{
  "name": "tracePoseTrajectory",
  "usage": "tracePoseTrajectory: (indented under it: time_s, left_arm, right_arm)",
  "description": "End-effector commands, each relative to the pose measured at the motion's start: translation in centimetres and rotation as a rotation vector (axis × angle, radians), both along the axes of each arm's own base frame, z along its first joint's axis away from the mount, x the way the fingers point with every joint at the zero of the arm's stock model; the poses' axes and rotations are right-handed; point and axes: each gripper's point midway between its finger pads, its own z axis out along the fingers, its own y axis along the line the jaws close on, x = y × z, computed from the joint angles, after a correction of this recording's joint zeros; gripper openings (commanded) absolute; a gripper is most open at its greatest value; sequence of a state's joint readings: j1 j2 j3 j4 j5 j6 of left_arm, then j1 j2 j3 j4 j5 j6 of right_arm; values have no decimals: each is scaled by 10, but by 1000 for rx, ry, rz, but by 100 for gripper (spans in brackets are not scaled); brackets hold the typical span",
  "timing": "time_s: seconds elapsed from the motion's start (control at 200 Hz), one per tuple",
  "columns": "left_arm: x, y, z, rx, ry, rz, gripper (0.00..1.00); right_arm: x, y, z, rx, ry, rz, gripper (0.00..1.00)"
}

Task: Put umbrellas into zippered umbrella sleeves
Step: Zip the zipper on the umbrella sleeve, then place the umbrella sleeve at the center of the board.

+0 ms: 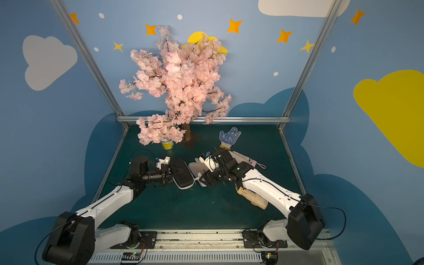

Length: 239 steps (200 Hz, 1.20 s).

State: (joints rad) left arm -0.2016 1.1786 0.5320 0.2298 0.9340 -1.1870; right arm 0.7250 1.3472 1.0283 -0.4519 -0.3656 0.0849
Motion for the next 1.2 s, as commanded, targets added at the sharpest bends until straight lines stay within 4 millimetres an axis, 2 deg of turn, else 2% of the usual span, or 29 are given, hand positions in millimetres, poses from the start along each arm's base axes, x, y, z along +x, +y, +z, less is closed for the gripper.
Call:
tracePoseTrajectory:
  time_s: [0.0, 0.05, 0.1, 0.175, 0.25, 0.38, 0.45, 0.531, 0.591, 0.711, 0.786, 0.891, 0.931, 1.011, 1.076, 1.126, 1.191]
  left_arm:
    - [-8, 4, -8, 91, -119, -66, 3]
    - [-10, -1, -9, 74, -149, -99, 4]
    - [-13, -9, -7, 46, -180, -135, 6]
    - [-18, -20, -1, 35, -216, -180, 8]
    - [-20, -26, 9, 36, -263, -198, 9]
    - [-16, -24, 22, 35, -302, -158, 10]
    - [-14, -24, 23, 36, -305, -146, 10]
    - [-13, -24, 21, 31, -293, -145, 10]
    - [-11, -25, 20, 20, -281, -144, 10]
    - [-5, -25, 19, 8, -261, -132, 11]
    - [1, -21, 18, 11, -240, -107, 17]
    - [12, -3, 19, 10, -194, -32, 46]
    - [16, 8, 19, 16, -173, 11, 53]
    - [24, 37, 21, 63, -138, 129, 60]
    - [29, 69, 18, 175, -125, 261, 63]
    - [26, 96, 12, 287, -83, 357, 68]
    - [19, 133, 10, 433, -40, 472, 68]
  right_arm:
    - [-17, -2, 30, 211, 238, -33, 80]
    - [-11, 5, 38, 308, 291, -67, 84]
    - [-8, 14, 44, 351, 354, -64, 85]
    - [-4, 31, 45, 376, 461, -24, 85]
    - [-5, 47, 36, 363, 603, 43, 86]
    - [-22, 71, 15, 303, 707, 135, 85]
    - [-33, 83, 14, 324, 730, 179, 85]
    - [-36, 91, 14, 353, 747, 194, 83]
    - [-35, 94, 13, 374, 755, 198, 78]
    - [-34, 99, 12, 412, 781, 204, 59]
    - [-31, 102, 10, 437, 791, 184, 47]
    - [-23, 105, -5, 435, 821, 115, 34]
    - [-20, 107, -14, 434, 833, 79, 29]
    - [-15, 114, -29, 430, 867, 7, 23]
    - [-11, 124, -42, 414, 873, -61, 19]
    - [-8, 135, -50, 400, 868, -112, 17]
    - [-4, 150, -61, 376, 861, -181, 15]
